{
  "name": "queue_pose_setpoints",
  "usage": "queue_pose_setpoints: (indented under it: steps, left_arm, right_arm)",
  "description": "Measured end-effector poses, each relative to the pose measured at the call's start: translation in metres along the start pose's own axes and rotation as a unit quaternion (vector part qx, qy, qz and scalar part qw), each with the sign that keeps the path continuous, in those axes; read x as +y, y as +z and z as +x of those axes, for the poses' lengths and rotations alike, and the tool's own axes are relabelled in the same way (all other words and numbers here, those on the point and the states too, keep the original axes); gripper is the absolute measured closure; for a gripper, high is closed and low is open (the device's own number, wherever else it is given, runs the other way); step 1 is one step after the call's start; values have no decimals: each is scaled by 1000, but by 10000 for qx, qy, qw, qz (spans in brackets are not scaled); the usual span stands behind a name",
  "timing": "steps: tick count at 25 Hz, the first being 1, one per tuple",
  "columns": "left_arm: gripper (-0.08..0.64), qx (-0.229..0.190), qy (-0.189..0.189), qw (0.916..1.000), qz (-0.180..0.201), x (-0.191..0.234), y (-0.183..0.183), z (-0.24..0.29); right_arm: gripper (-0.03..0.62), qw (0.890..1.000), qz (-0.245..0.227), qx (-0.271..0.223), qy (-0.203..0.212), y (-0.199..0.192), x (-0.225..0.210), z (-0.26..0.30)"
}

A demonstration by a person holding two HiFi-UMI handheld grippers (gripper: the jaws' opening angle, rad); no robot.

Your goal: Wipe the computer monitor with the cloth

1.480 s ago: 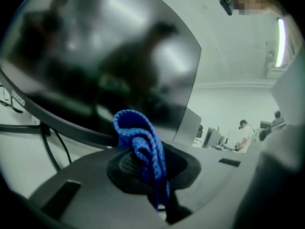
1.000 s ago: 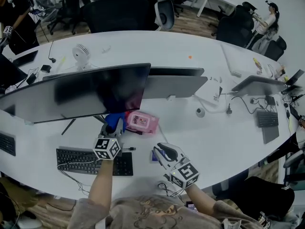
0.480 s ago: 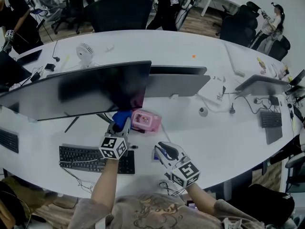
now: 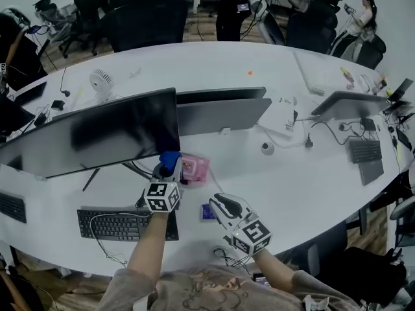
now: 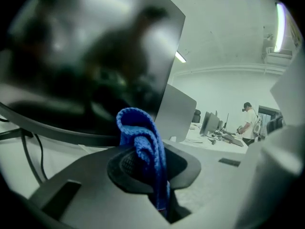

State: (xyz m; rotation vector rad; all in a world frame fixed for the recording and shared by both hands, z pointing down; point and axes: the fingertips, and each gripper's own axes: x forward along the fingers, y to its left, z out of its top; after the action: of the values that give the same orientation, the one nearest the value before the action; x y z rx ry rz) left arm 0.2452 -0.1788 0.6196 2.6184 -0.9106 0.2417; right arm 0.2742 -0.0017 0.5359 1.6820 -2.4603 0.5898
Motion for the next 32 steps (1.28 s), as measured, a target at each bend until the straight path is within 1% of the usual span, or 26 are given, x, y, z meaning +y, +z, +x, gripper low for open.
queue_pose_setpoints:
  steps: [6,9,11,14,16,19,23,26,32]
  left_arm:
    - [511,150,-194,9997,85,-21,-9,18]
    - [511,178,-230,9995,79,-24,-9,20]
    - [511,161,-235,9996,21,-24,-8,19]
    - [511,73,-290,9994,-173,-30,-2,16]
    - [511,51,-276,9994,-183,-34,-2,18]
    - [511,59,-151,9998,-91,-35,-7,22]
    - [511,97,205,9997,123,-35,-11,34]
    - [511,90,437,9988,189,-35,-10,45]
    - [511,12,574,9982,189,-28,-1,54]
  right_arm:
    - [525,9996,102,-47,-242,-3,-18,-11]
    - [525,9996,148,-40,-248,-6,-20,-10]
    - [525,9996,158,-38,-223,-7,-19,-9]
    - [525,9997,162,-31,-176,-9,-17,-6]
    - [525,9998,163,-12,-149,-9,-17,-5]
    - [525,9998,157,-16,-132,-10,-18,-4]
    - [525,9996,209,16,-178,-14,-25,-4]
    - [525,9996,242,34,-168,-16,-27,-2]
    - [525,9992,310,47,-245,-18,-36,-3]
